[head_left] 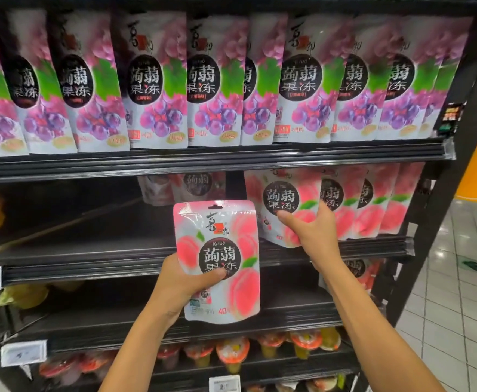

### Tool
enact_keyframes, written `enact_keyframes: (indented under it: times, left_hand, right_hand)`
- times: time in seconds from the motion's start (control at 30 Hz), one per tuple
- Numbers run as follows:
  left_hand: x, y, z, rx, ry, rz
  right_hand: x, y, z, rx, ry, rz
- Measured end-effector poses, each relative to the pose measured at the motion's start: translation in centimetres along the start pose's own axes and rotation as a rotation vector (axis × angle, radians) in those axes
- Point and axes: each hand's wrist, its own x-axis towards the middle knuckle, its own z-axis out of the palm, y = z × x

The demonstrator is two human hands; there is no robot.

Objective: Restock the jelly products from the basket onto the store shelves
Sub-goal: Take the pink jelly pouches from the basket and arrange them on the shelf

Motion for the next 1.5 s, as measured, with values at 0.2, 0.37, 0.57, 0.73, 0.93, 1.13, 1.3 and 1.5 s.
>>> enact_keyframes:
  times: [0.2, 0.37, 0.57, 0.73, 0.93, 1.13, 1.3, 1.5]
  left_hand:
    - [-0.1, -0.3, 0.2, 0.016, 0.024, 0.001]
    - [-0.2, -0.8, 0.3, 0.007, 0.042, -0.009]
    - [-0.3, -0.9, 0.8, -0.012, 0.026, -0.015]
    - [-0.6, -0.7, 1.2, -0.008, 0.022, -0.002]
    - [-0.9, -0.6, 1.0, 0.002, 0.033, -0.001]
    - [-0.9, -0.4, 0.8, 0.022, 0.029, 0.007]
    - [-0.7, -0.4, 1.0, 0.032, 0.042, 0.002]
    - [-0.8, -0.4, 1.1, 0.068, 0.041, -0.010]
  right_hand:
    - [-0.7, 0.6, -0.8, -0.168, -0.131, -0.032]
    - [-2.4, 1.5, -2.7, -0.143, -0.102, -0.058]
    - [-3.3, 2.3, -3.3, -0.380, 0.106, -0.121]
    - [-2.7, 2.6, -2.6, -0.373, 0.087, -0.092]
    - [-2.7, 2.8, -1.6, -0.327, 0.063, -0.070]
    - [-2.9, 2.6, -2.4, -0.341, 0.105, -0.050]
    - [-2.7, 2.6, -2.4, -0.341, 0.119, -0.031]
    - [-3.0, 2.7, -2.4, -0.328, 0.207, -0.005]
